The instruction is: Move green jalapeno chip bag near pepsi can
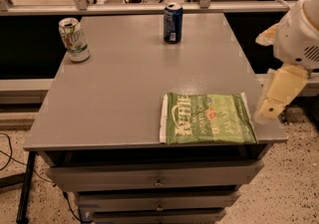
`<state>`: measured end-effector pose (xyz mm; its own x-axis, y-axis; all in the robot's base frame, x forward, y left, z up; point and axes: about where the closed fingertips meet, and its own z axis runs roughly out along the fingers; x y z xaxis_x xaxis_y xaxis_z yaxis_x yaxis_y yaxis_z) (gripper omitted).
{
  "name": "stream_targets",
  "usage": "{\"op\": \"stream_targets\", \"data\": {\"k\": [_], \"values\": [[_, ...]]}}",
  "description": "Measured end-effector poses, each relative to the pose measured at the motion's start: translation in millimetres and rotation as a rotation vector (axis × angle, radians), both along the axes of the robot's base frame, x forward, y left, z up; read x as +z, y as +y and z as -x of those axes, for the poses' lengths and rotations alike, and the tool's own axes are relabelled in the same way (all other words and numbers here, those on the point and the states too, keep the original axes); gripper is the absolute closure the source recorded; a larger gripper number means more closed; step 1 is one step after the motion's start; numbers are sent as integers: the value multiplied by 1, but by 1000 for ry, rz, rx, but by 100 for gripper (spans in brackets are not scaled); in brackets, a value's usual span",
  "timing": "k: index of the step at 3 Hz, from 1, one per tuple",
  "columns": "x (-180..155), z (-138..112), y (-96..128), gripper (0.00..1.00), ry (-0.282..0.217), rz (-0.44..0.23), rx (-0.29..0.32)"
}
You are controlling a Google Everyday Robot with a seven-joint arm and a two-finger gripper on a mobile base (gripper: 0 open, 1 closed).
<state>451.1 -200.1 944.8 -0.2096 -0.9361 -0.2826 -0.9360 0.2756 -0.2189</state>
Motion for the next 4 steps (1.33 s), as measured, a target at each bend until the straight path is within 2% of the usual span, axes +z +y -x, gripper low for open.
{"op": "stream_targets", "data": {"k": [1, 2, 3, 4], "values": [[-38, -19, 20, 0, 37, -73, 10], [-71, -32, 33, 0, 95, -137, -10], [-95, -35, 36, 0, 148, -177, -42], [-107, -35, 35, 18, 175, -196, -67]]}}
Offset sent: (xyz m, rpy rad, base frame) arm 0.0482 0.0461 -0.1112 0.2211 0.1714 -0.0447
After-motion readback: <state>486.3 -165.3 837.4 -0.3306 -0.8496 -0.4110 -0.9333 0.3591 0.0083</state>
